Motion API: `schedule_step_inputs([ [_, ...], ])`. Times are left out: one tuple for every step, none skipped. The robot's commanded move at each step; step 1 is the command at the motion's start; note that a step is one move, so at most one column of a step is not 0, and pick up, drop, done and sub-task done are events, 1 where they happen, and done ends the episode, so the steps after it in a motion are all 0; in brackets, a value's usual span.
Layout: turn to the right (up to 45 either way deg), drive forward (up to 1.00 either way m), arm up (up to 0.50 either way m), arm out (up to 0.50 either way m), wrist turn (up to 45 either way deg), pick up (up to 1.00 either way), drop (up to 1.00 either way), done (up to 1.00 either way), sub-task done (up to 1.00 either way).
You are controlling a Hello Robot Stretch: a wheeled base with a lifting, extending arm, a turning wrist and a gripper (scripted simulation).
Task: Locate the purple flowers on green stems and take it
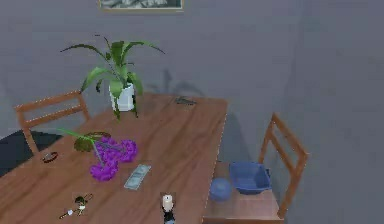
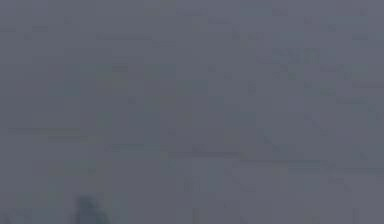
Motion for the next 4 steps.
schedule_step_inputs([
  [-45.0,0.00,0.00,0.00,0.0,0.00,0.00,0.00,0.00],
  [-45.0,0.00,0.00,0.00,0.0,0.00,0.00,0.00,0.00],
  [-33.0,0.00,0.00,0.00,0.0,0.00,0.00,0.00,0.00],
  [0.0,0.00,0.50,0.00,0.0,0.00,0.00,0.00,0.00],
])
